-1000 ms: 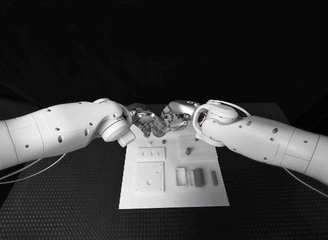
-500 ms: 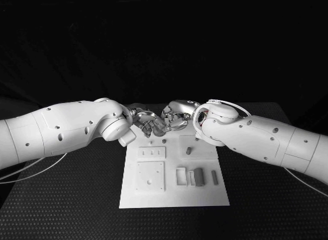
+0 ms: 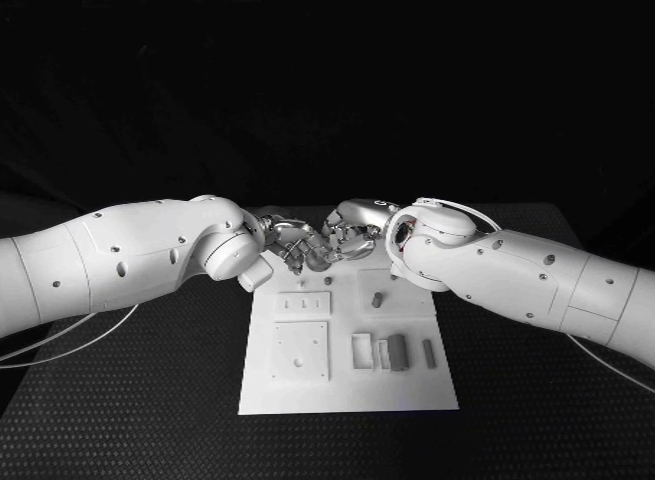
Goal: Assemble the parts on the task board
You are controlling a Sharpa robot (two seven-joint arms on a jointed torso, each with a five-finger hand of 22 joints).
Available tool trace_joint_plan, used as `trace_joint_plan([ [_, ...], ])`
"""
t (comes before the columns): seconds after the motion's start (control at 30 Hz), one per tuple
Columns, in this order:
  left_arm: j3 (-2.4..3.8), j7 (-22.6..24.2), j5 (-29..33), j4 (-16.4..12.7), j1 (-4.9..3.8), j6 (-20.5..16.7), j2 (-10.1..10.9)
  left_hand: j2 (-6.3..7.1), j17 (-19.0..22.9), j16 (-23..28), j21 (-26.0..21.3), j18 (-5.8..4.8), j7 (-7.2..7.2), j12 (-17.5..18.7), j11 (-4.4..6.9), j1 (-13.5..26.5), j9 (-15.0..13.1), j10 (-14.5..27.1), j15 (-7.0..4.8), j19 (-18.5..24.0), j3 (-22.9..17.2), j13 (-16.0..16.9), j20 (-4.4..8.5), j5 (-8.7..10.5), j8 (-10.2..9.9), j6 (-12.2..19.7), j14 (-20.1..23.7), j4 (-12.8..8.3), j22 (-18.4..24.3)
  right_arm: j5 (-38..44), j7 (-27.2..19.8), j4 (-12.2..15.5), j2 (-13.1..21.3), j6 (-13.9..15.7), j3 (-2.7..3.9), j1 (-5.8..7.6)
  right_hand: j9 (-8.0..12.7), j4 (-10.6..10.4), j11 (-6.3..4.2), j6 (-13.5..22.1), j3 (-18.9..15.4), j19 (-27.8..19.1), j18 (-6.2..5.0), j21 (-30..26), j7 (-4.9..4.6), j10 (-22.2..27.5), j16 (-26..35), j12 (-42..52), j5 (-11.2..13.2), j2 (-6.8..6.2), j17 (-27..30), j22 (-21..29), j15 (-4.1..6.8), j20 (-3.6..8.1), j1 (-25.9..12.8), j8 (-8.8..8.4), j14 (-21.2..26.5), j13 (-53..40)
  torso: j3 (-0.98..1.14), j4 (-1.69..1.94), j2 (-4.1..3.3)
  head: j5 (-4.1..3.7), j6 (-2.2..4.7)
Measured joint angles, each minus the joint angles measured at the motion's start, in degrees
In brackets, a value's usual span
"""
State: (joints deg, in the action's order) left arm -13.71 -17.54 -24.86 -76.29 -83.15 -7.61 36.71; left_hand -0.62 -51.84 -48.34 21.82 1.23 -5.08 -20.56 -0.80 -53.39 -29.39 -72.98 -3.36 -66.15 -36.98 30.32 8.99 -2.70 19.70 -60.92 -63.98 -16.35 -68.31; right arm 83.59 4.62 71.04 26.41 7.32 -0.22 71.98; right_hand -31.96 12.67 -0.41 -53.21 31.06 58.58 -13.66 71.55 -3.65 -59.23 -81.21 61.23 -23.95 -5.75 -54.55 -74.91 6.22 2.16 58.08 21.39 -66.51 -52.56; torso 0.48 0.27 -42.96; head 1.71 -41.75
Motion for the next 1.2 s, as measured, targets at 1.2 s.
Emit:
trace_joint_plan([
  [1.2,-0.10,-0.50,-1.83,0.47,0.87,-0.20,2.03,0.02,1.44,-3.60,0.91,-0.09,0.15,0.22,-0.54,-0.01,0.46,-0.94,-0.80,-0.54,-2.19,0.69,0.34,-5.01,-0.01,-0.62,-0.67,-0.49,-2.30,-2.35,-1.52,-1.99,9.26,3.45,0.92,-0.81,3.77,-1.92,5.03,8.75,-0.46,-2.61,1.68,-3.42,-5.46,5.90,2.81,-0.05,-0.01,-4.90,0.76,1.22,-4.28,-1.16,-1.88,-8.16,4.31,0.20,0.11,-0.03,-0.02,0.55,-0.48],
])
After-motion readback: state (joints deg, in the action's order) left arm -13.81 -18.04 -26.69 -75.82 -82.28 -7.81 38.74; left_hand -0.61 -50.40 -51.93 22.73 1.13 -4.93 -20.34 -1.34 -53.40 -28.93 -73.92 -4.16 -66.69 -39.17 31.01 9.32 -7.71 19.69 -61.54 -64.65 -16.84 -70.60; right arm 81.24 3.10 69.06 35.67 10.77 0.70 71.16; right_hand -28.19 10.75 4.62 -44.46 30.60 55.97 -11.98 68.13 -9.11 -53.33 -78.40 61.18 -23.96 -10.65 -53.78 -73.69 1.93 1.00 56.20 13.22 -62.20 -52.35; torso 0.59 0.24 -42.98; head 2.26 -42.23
